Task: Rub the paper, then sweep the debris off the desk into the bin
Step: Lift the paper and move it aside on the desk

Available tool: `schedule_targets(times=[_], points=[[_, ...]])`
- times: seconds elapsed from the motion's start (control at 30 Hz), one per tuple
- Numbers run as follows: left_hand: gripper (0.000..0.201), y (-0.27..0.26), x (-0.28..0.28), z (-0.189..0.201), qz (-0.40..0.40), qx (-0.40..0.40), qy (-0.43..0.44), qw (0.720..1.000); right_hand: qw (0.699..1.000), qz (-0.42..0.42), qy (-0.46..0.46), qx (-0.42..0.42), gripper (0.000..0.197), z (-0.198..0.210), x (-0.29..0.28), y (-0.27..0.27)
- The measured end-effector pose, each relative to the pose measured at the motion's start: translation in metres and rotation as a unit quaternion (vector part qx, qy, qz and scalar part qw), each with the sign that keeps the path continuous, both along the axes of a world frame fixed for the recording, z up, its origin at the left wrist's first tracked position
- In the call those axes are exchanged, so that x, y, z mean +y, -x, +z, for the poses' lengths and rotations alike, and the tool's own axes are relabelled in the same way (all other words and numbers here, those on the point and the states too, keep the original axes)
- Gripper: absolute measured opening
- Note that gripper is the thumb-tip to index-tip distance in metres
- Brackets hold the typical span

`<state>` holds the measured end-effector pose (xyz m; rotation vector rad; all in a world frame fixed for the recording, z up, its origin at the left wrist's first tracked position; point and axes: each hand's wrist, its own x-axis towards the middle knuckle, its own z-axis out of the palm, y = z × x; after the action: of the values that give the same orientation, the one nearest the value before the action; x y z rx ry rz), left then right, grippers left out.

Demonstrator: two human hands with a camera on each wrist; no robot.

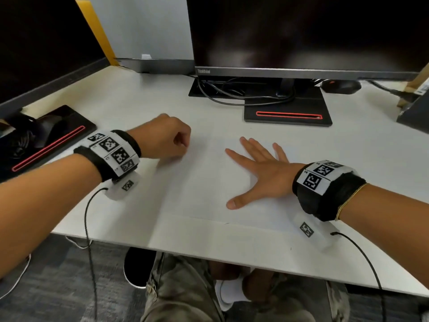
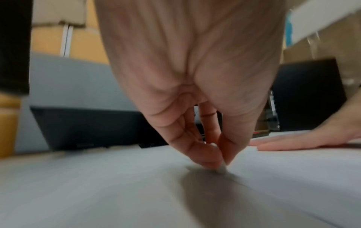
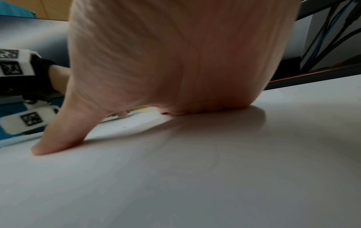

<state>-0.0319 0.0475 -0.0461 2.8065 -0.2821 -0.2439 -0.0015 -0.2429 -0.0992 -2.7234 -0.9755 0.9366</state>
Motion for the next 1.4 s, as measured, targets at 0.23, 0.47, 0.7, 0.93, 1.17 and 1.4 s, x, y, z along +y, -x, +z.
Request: schedule_targets(times=[0.23, 0.47, 0.7, 0.93, 1.17, 1.4], points=[[0.013, 0.017, -0.013, -0.006, -0.060, 0.049, 0.026, 0.997, 1.000, 0.004, 0.000, -0.004, 0.140, -0.001, 0.002, 0.000], [0.012, 0.024, -0.026, -0.012, -0.092, 0.070, 0.046, 0.992, 1.000, 0.002, -0.001, -0.003, 0.139, -0.001, 0.001, 0.000], [0.010, 0.009, 0.041, -0.005, 0.126, -0.008, 0.023, 0.992, 0.998, -0.017, -0.057, 0.003, 0.128, 0.008, -0.008, -0.007], [0.016, 0.034, 0.041, -0.019, 0.132, -0.077, -0.094, 0.984, 0.985, -0.141, -0.030, -0.094, 0.123, 0.038, -0.057, -0.030], [0.032, 0.047, -0.005, -0.020, 0.098, -0.100, -0.021, 0.990, 0.977, -0.166, -0.131, -0.032, 0.070, 0.029, -0.061, -0.036], [0.117, 0.046, -0.005, -0.005, 0.236, 0.015, 0.328, 0.914, 0.894, -0.181, -0.408, -0.025, 0.036, 0.074, -0.084, -0.016]])
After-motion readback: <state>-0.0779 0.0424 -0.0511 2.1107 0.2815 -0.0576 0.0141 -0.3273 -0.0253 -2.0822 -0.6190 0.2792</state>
